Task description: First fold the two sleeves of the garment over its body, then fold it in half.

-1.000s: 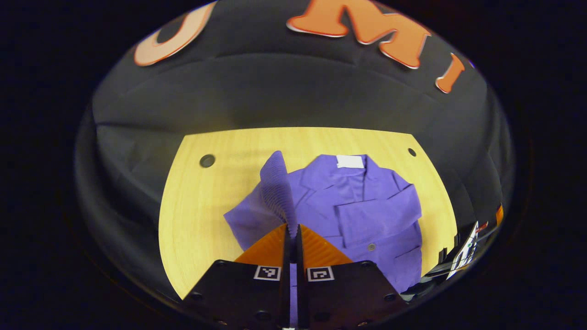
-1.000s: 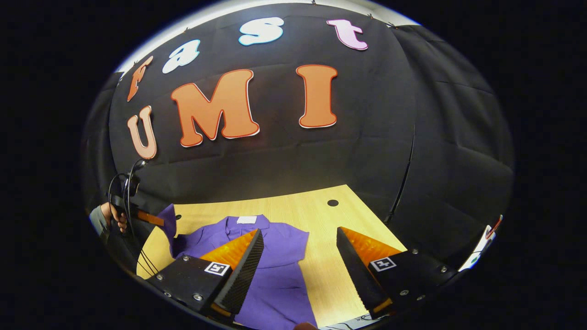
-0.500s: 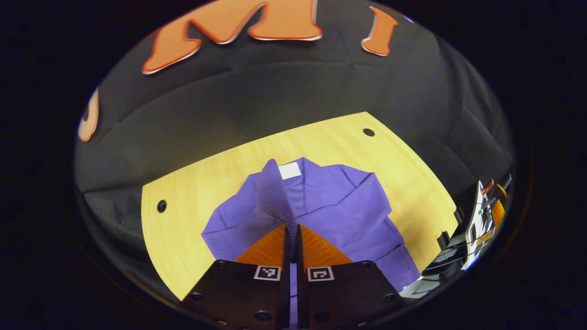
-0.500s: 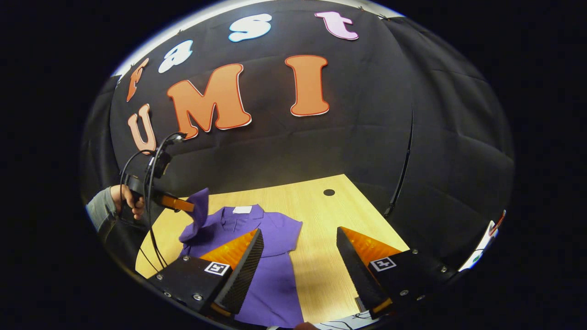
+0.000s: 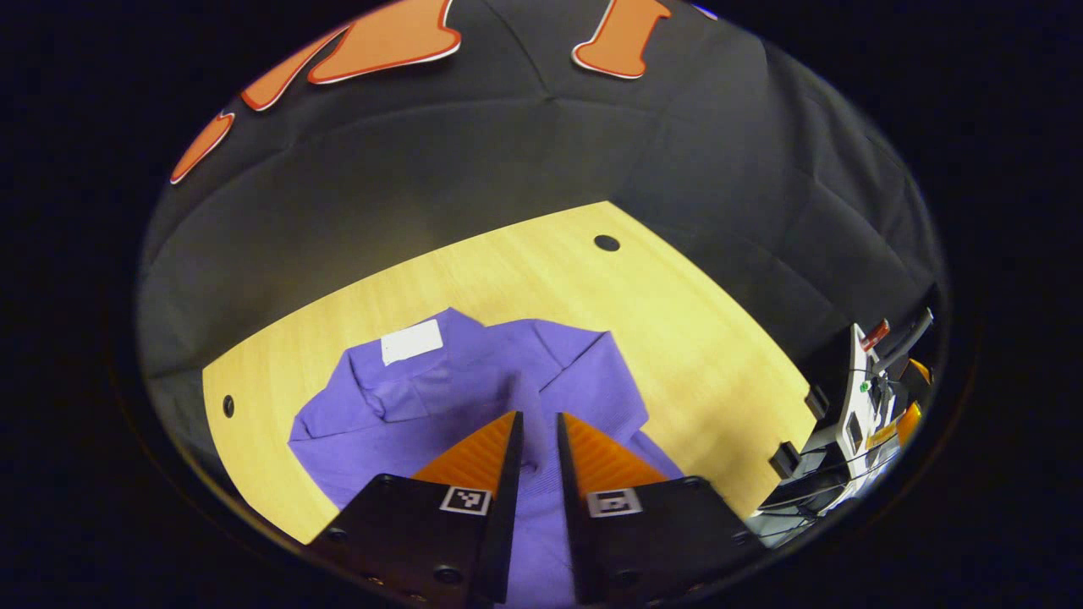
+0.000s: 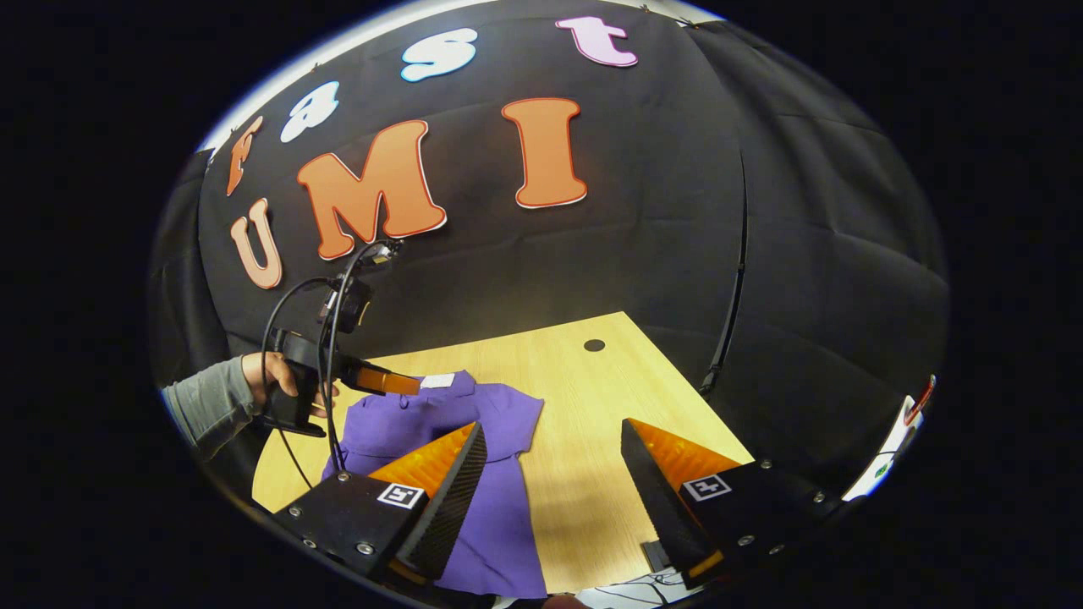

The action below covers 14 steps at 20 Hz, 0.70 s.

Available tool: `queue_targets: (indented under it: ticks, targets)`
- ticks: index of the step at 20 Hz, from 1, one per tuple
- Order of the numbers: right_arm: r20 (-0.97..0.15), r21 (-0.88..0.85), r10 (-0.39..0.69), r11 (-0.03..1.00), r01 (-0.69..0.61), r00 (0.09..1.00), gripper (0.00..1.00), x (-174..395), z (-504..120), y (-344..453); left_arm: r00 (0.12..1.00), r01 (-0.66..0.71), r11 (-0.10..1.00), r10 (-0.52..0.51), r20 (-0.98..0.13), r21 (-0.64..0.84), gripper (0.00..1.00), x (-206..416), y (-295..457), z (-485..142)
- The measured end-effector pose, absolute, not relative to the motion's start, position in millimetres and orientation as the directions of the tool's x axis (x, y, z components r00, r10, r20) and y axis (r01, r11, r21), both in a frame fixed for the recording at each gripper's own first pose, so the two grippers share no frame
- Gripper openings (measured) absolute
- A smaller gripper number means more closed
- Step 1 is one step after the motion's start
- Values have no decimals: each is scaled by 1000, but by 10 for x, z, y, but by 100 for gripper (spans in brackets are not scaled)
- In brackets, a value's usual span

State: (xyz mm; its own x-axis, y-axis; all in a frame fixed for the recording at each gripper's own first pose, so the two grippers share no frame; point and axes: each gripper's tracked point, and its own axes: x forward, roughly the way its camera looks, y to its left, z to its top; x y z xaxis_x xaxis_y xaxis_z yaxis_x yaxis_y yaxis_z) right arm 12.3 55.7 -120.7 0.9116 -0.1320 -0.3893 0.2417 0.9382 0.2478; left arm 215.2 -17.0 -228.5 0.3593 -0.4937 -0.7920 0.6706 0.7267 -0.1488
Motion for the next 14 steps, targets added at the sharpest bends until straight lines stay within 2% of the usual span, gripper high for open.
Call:
queue_targets:
  ticks: [3, 8, 14]
  targets:
    - [-389, 257, -126, 937, 239, 913, 95, 130, -1238, 558, 412, 689, 716, -513, -753, -111, 99, 2090, -49, -2122]
    - [-391, 254, -107, 942, 218, 914, 95, 236, -1308, 704, 556, 624, 781, -450, -699, -7, 100, 2008, 603, -1851]
    - [-313, 216, -96, 961, 170, 945, 95, 481, -1119, 927, 737, 487, 872, -380, -559, 50, 100, 1907, 1363, -1458]
